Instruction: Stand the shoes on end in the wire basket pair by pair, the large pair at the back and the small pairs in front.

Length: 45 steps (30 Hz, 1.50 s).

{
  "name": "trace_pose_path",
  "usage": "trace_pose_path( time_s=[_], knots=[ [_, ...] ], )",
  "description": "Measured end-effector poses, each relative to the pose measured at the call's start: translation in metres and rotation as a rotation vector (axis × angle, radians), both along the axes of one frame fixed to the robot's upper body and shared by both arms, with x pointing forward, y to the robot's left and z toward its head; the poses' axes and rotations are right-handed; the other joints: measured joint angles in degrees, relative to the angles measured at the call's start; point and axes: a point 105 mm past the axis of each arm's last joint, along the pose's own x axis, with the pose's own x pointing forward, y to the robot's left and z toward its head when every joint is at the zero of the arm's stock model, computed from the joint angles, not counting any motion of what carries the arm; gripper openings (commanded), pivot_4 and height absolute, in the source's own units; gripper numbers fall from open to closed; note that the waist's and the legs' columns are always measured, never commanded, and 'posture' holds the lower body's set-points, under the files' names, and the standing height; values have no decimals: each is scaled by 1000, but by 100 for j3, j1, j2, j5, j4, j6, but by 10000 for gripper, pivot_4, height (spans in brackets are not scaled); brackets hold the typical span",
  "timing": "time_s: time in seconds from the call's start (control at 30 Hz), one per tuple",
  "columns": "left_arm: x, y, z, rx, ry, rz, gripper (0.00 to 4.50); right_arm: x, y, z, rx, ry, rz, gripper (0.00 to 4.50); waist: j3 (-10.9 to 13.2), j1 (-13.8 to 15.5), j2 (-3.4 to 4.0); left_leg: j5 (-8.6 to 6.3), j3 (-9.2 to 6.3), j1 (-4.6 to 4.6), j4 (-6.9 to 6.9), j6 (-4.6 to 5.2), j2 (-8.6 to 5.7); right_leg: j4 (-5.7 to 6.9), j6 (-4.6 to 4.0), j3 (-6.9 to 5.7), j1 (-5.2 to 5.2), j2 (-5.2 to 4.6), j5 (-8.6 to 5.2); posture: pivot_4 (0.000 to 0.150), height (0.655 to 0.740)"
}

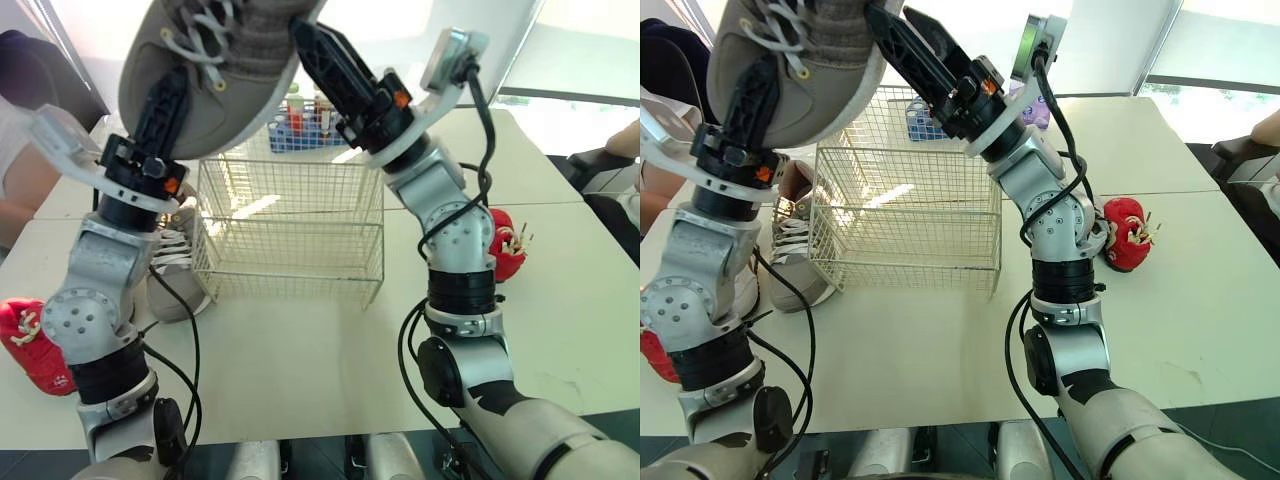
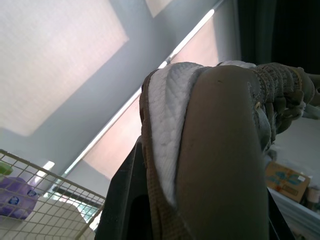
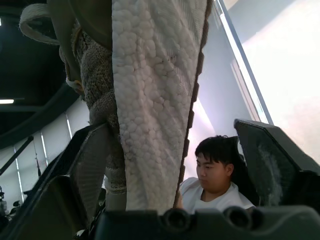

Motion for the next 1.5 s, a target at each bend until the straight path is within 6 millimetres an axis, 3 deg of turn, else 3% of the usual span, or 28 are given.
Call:
trace_pose_path(
  time_s=[0.1,0.17,0.27,0.4,0.43,0.67,0.77,0.97,1.07,1.2,1.23,1.3,1.43,1.47,1.5],
  knots=[
    [1,1,-3,8,10,14,7193,0,1,-2,-12,5,8,11242,0,-2,0,0,0,0,-1,0,0,0,0,0,-1,1,0,1500,7400],
    [2,1,-3,6,8,17,7193,0,1,-2,-21,6,11,7267,0,-2,0,0,0,0,-1,0,1,-1,0,0,-1,1,0,1500,7400],
    [2,0,-2,-2,7,11,7193,0,0,-3,-25,8,11,20380,0,2,0,-1,0,0,-1,1,1,-2,0,0,0,1,0,1500,7400],
    [1,-2,2,-4,-1,0,7193,-3,0,-2,-30,-15,27,42343,0,5,0,-1,-1,-2,-1,2,0,-4,0,-1,0,1,0,1500,7400],
    [1,-4,3,2,-4,-7,7193,-6,1,-1,-32,-26,35,44309,0,2,0,-1,-1,-2,-1,2,0,-5,0,-1,0,1,0,1500,7400],
    [-2,-6,6,0,-13,-41,7193,-3,-4,-2,-51,-25,12,44309,1,-1,1,-1,-1,-2,-2,2,1,-7,0,-1,0,1,0,1500,7400],
    [-3,-14,0,18,6,-70,7193,1,-5,-3,-48,-17,-3,44309,1,-1,1,-1,-1,-2,-2,2,1,-8,0,-1,0,1,0,1500,7400],
    [-2,-12,-9,14,31,-57,7193,8,1,-5,-36,14,2,44309,2,-8,3,-1,-2,-3,-7,2,3,-11,-1,-2,-2,4,0,1500,7400],
    [-3,-11,-8,23,23,-53,7193,6,2,-5,-23,33,47,35948,2,2,3,-2,-4,-10,-7,3,3,-23,0,-5,0,4,0,1500,7400],
    [-3,-9,-8,38,14,-36,7193,0,5,-4,-35,31,90,16438,2,0,3,-5,-5,-18,-7,8,3,-36,0,-7,0,4,0,1500,7400],
    [-4,-9,-8,44,8,-35,7193,-1,5,-4,-38,29,92,13680,2,0,3,-5,-5,-19,-7,9,3,-38,0,-8,-1,4,0,1500,7400],
    [-4,-8,-7,50,-3,-34,7193,-3,4,-4,-42,28,97,11236,2,0,3,-6,-5,-20,-7,10,3,-39,0,-9,-1,4,0,1500,7400],
    [-3,-8,-9,80,1,-10,7193,-2,3,-5,-61,39,93,11229,2,-1,3,-6,-6,-21,-7,10,3,-39,0,-10,-2,4,0,1500,7400],
    [-2,-8,-9,89,3,-3,16962,-2,3,-5,-64,41,90,11229,2,0,3,-6,-6,-21,-7,10,3,-40,0,-10,-1,4,0,1500,7400],
    [-1,-10,-12,117,12,6,20411,-1,1,-5,-66,40,80,11229,2,3,3,-6,-6,-21,-7,11,2,-40,0,-10,-1,4,0,1500,7400]
  ],
)
